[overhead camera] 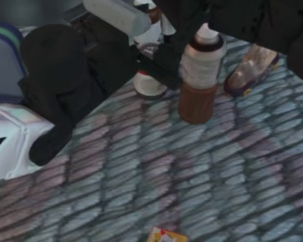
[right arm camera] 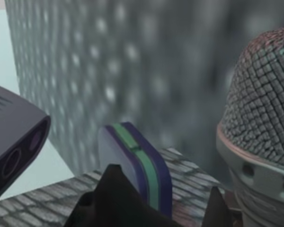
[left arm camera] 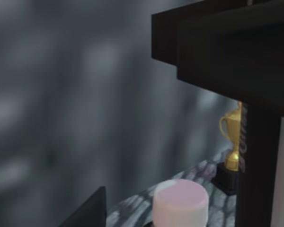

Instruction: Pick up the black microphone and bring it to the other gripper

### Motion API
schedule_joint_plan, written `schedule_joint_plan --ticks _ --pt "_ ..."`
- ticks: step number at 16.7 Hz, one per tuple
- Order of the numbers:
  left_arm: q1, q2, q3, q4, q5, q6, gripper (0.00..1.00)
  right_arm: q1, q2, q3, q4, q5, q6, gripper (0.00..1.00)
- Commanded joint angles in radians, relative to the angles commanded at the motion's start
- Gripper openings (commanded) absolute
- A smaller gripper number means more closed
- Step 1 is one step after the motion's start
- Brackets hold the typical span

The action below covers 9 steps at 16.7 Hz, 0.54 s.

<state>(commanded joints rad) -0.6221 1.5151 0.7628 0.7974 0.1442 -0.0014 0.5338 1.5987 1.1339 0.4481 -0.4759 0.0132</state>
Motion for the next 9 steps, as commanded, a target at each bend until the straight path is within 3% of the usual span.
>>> schedule_joint_plan --ticks 7,9 --pt "0.053 -0.251 -0.206 -0.039 0.030 -0.002 1.00 -0.100 -0.078 -0.074 0.001 -0.112 -0.002 0.00" --pt "0.058 -0.271 -0.226 -0.042 0.034 -0.003 1.00 -0.111 -0.084 -0.083 0.001 -0.123 -0.005 0.00"
